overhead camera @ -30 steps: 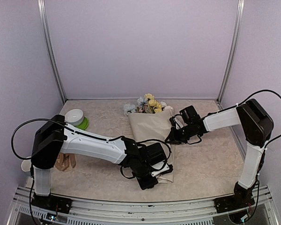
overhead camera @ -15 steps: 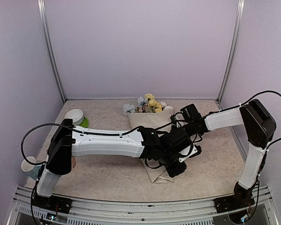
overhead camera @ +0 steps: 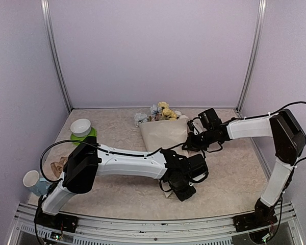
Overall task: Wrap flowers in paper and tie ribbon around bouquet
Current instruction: Press the fold line on the folded bouquet.
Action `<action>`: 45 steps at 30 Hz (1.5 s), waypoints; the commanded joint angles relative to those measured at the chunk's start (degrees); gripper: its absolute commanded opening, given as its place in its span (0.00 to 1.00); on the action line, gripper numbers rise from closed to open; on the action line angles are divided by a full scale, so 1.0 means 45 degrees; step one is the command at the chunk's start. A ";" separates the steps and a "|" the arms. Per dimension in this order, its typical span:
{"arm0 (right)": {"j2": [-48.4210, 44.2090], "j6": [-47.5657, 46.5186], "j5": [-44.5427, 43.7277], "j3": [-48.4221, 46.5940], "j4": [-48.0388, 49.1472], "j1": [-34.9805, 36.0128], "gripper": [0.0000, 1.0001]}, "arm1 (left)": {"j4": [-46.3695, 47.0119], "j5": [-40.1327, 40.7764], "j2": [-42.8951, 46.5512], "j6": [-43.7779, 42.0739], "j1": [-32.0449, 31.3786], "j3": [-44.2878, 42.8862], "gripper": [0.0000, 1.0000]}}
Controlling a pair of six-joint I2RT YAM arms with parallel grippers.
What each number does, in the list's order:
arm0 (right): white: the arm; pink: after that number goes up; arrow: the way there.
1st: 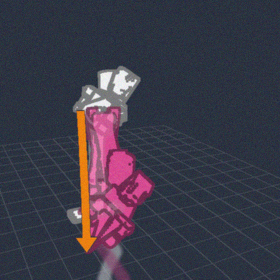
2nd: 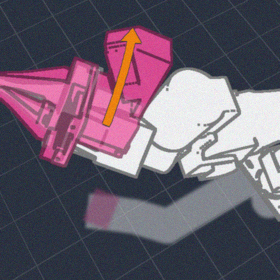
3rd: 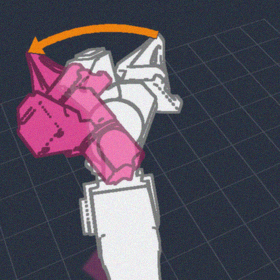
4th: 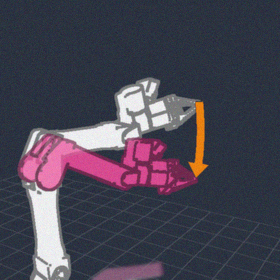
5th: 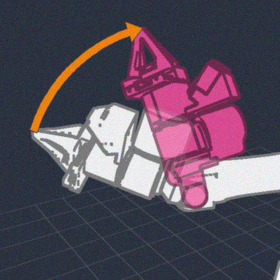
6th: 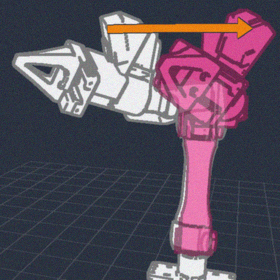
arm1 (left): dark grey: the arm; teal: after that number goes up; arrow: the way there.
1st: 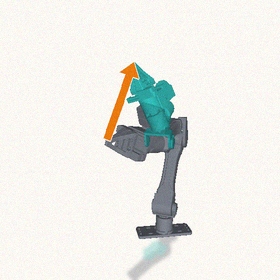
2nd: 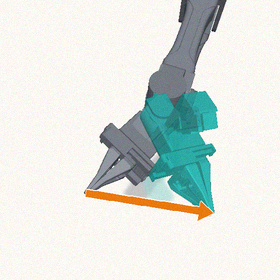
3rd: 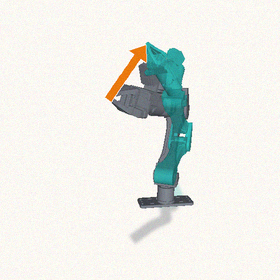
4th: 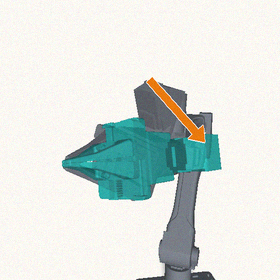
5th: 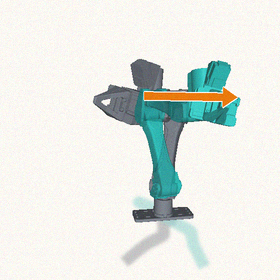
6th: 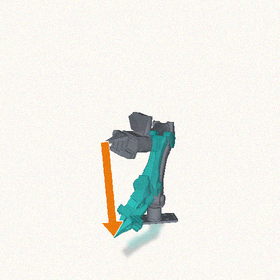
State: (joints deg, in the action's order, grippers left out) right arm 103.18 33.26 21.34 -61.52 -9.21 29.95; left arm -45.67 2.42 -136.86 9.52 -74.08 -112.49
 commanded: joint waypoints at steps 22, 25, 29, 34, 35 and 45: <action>0.0949 0.1102 -0.2470 0.1722 0.0448 -0.0207 0.00 | 0.0417 -0.2285 0.0748 -0.0090 0.0323 0.1099 0.27; 0.0939 0.1123 -0.2433 0.1787 0.0508 -0.0195 0.00 | 0.2151 -0.4548 0.2594 -0.0250 0.0407 0.2023 0.31; 0.0866 0.1126 -0.2344 0.1761 0.0509 -0.0192 0.00 | 0.4167 -0.6473 0.4808 -0.0035 0.1211 0.3343 0.36; 0.0698 0.1091 -0.2238 0.1685 0.0551 -0.0154 0.00 | 0.2707 -0.3324 0.3897 0.0654 0.2859 0.3449 0.27; 0.0689 0.1087 -0.2225 0.1662 0.0522 -0.0138 0.00 | 0.2305 -0.2897 0.3556 0.0344 0.2875 0.3300 0.27; 0.0076 0.1030 -0.1964 0.1472 0.0230 -0.0075 0.00 | 0.0379 -0.0982 0.1808 -0.1011 0.1812 0.2707 0.30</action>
State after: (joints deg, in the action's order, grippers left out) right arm 104.92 37.85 13.41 -55.20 -5.45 29.58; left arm -37.80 -4.01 -128.11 7.35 -64.42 -99.09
